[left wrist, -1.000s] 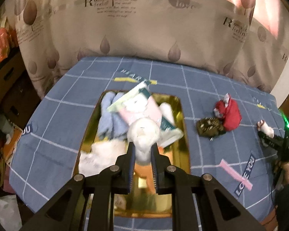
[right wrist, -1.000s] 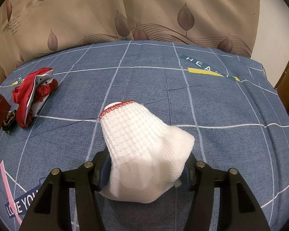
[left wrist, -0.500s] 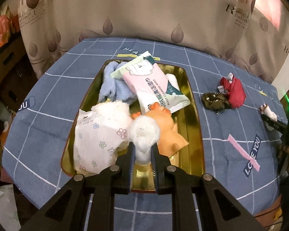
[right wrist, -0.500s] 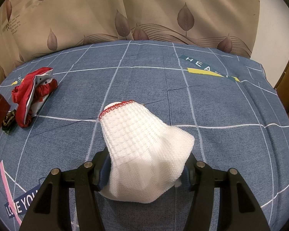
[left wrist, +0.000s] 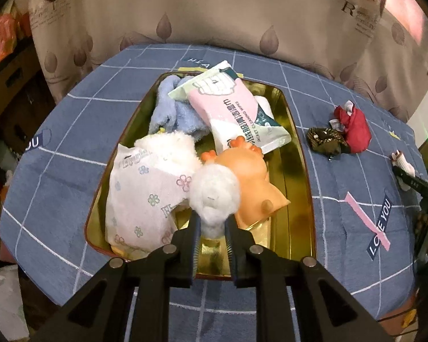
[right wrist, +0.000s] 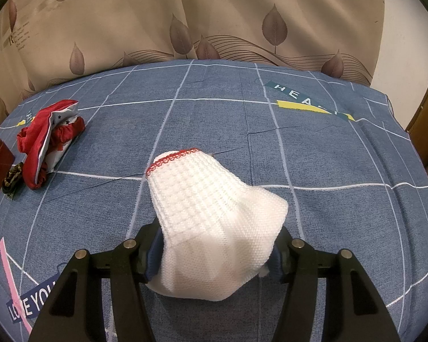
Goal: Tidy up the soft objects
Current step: 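Lower the fluffy ball into the tin and open the left tool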
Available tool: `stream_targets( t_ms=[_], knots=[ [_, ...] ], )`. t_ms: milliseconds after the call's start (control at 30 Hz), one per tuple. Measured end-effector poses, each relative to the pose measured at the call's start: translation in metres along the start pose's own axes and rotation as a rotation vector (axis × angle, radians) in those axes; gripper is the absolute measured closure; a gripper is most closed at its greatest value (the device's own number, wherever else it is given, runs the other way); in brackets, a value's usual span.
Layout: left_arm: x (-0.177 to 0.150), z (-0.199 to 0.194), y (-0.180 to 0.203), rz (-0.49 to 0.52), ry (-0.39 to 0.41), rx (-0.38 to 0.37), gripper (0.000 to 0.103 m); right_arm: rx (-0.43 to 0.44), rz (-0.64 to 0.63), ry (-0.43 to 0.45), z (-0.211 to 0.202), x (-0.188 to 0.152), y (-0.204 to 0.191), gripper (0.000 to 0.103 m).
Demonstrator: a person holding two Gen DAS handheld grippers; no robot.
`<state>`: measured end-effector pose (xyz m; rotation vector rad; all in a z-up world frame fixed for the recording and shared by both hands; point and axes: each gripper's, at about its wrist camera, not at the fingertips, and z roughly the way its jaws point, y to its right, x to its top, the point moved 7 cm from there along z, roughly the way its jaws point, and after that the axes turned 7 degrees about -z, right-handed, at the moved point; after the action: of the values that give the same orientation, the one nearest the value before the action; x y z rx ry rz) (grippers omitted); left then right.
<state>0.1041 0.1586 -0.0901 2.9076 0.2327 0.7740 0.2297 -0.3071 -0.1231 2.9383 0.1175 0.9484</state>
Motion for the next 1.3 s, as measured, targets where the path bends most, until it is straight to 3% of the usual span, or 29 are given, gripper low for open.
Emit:
stream_targets(
  t_ms=[200, 567, 967, 1067, 1233, 1300],
  knots=[
    [-0.004, 0.001, -0.005, -0.041, -0.043, -0.027, 0.079, -0.003, -0.001, 0.000, 0.000, 0.000, 0.000, 0.046],
    [-0.005, -0.017, 0.000, 0.041, 0.020, -0.018, 0.059, -0.005, 0.001, -0.001, 0.001, -0.001, 0.001, 0.045],
    [-0.002, -0.032, -0.005, 0.049, 0.085, -0.024, 0.054, -0.009, -0.002, -0.002, 0.002, -0.001, 0.001, 0.044],
    [-0.001, -0.038, -0.012, 0.034, 0.113, -0.004, 0.054, -0.008, -0.001, -0.002, 0.002, -0.001, 0.002, 0.044],
    [-0.002, -0.049, -0.035, 0.060, 0.185, 0.112, 0.053, -0.008, -0.001, -0.002, 0.002, -0.001, 0.002, 0.044],
    [-0.006, -0.050, -0.047, 0.033, 0.186, 0.126, 0.053, -0.007, 0.000, -0.002, 0.002, -0.001, 0.002, 0.044]
  ],
)
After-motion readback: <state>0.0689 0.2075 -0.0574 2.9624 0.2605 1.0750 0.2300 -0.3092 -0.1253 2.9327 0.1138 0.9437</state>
